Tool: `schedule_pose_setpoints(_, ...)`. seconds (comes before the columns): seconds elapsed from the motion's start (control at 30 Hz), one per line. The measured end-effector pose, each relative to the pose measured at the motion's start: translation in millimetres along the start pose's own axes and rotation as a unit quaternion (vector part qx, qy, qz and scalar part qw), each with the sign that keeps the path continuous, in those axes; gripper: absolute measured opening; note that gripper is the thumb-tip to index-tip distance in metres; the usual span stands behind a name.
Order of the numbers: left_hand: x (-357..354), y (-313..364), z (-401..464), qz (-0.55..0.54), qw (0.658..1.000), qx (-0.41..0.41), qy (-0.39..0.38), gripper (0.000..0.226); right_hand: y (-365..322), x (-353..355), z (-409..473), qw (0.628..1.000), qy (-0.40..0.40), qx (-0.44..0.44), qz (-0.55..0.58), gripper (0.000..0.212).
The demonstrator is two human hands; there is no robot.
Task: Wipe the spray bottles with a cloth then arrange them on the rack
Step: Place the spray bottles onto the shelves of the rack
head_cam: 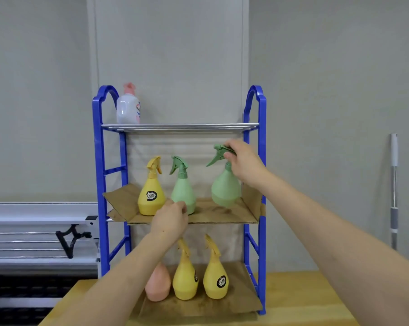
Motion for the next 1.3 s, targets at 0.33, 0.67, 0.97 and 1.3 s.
schedule_pose_setpoints(0.33,-5,-6,8,0.008,1.0,-0.002,0.01,0.012,21,-59,41,0.992,-0.081,-0.094,0.026,0.019)
schedule_pose_setpoints(0.67,6,-19,4,-0.055,0.996,-0.037,-0.059,0.053,36,-82,25,0.984,-0.111,-0.131,0.04,0.095)
schedule_pose_setpoints(0.97,2,-15,0,-0.084,0.996,-0.018,-0.02,0.053,44,-87,-8,0.966,-0.053,-0.191,0.168,0.111)
schedule_pose_setpoints(1.3,8,-13,5,-0.122,0.992,-0.015,-0.035,0.053,48,-97,-30,0.955,-0.086,-0.224,0.178,0.091)
Point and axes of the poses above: each hand's wrist, its own z-axis towards the middle knuckle, its own x-axis out of the back of the hand, y = z × x, the point moved 1 cm from there along z, towards the middle knuckle, and after that the axes turned 12 degrees about -y, right-handed, at the moved point
